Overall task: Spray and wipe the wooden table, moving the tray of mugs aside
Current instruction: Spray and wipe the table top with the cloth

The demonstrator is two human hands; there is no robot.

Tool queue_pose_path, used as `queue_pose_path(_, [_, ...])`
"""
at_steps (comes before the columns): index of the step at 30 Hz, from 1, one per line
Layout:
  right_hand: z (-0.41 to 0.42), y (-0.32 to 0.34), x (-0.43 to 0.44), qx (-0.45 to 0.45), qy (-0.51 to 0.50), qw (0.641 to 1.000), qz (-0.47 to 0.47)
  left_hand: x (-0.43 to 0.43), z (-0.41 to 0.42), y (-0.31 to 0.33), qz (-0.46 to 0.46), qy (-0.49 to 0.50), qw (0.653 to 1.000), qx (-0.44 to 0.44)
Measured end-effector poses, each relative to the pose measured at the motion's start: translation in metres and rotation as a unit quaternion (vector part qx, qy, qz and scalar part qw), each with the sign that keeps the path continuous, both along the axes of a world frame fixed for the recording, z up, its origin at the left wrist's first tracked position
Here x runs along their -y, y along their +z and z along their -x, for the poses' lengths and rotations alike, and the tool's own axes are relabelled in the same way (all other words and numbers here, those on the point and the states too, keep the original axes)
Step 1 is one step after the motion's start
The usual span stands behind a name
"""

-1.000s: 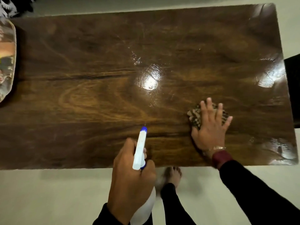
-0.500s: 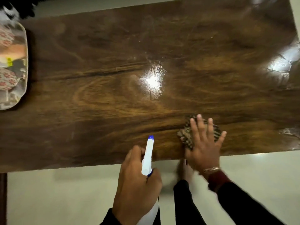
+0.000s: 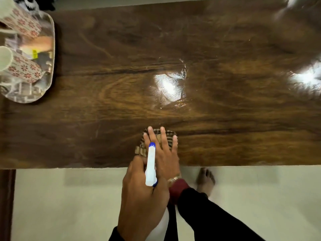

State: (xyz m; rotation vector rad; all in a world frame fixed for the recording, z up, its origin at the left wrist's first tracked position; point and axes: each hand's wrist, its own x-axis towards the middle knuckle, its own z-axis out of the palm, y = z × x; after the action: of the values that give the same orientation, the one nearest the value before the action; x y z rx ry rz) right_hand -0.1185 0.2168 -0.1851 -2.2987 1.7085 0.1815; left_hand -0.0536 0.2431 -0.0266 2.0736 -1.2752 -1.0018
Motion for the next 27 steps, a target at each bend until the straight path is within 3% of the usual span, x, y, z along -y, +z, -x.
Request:
queue_pose_path(4, [0.074,-0.002,-0.014,0.016,-0.056,0.998,-0.011,-0.007,-0.013,0.000,-0.018,0.021,1.000,0.005])
queue_pose_path(7, [0.122,0.001,0.028,-0.002,-0.169,0.985,-0.034,-0.014,-0.024,-0.006,-0.012,-0.017,1.000,0.019])
queue_pose_path(11, [0.085,0.003,0.128,0.011,-0.349,0.936,-0.034,-0.009,-0.041,-0.005,0.022,-0.066,0.997,0.039])
queue_pose_path(13, [0.040,0.002,0.159,0.010,-0.322,0.946,-0.030,0.001,-0.046,0.001,0.036,-0.052,0.997,0.032])
queue_pose_path(15, [-0.015,0.001,0.161,0.022,-0.220,0.975,-0.013,0.015,-0.053,0.002,0.035,-0.051,0.998,0.028])
queue_pose_path(18, [-0.077,0.002,0.104,0.025,-0.019,0.999,-0.014,0.043,-0.063,0.010,0.024,-0.042,0.999,-0.023])
queue_pose_path(20, [-0.073,0.001,0.065,0.036,0.031,0.999,-0.016,0.064,-0.066,0.017,0.031,-0.042,0.997,-0.049])
queue_pose_path(24, [0.008,-0.005,0.052,0.039,-0.028,0.999,-0.013,0.094,-0.069,0.013,0.037,-0.061,0.997,-0.040])
queue_pose_path(27, [0.073,-0.002,0.107,0.007,-0.145,0.989,-0.018,0.112,-0.067,0.011,0.032,-0.056,0.997,-0.044])
